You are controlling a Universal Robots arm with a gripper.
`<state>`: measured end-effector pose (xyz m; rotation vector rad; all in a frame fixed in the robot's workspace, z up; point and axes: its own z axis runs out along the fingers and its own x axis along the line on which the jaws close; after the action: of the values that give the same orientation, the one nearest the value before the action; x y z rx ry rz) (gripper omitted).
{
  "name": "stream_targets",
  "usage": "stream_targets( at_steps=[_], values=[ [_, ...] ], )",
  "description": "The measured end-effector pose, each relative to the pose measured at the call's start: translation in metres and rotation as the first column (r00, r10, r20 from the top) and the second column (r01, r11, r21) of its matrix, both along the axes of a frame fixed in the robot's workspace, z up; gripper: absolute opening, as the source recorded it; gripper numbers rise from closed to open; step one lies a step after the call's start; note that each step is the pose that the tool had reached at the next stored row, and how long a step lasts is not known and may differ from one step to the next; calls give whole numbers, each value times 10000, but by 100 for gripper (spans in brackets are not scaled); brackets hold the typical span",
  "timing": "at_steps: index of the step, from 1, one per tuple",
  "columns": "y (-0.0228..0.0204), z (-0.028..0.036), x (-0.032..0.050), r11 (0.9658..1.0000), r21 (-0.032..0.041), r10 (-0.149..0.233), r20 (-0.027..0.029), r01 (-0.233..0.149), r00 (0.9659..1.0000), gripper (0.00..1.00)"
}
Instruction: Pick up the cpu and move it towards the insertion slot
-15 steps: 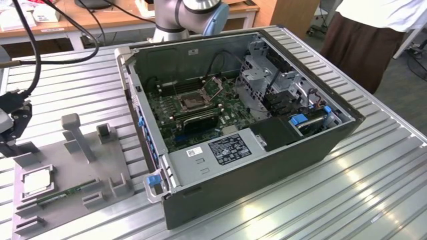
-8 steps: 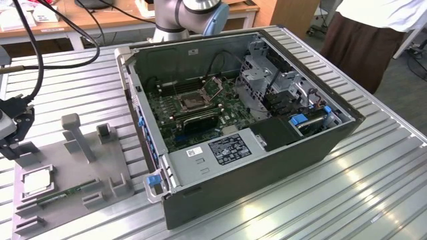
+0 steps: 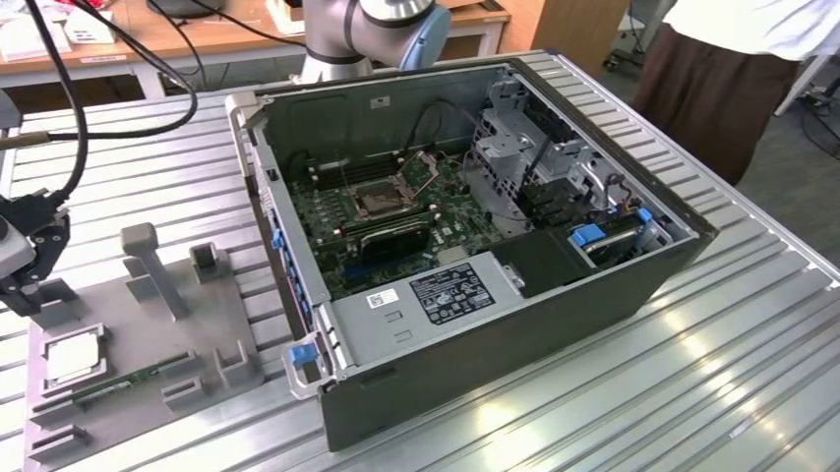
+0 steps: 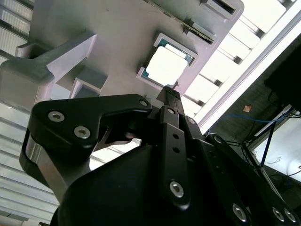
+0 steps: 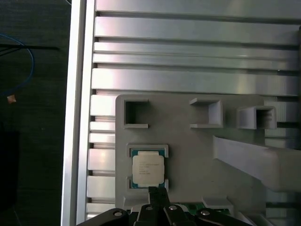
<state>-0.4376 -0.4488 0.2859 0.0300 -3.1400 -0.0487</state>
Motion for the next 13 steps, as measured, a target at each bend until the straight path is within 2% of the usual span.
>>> stream_targets(
  at_steps=[8,13],
  values=[
    [-1,-110,-1,10000,0,-1,0,1,10000,11],
    [-2,-152,-1,10000,0,0,0,0,10000,11]
  ],
)
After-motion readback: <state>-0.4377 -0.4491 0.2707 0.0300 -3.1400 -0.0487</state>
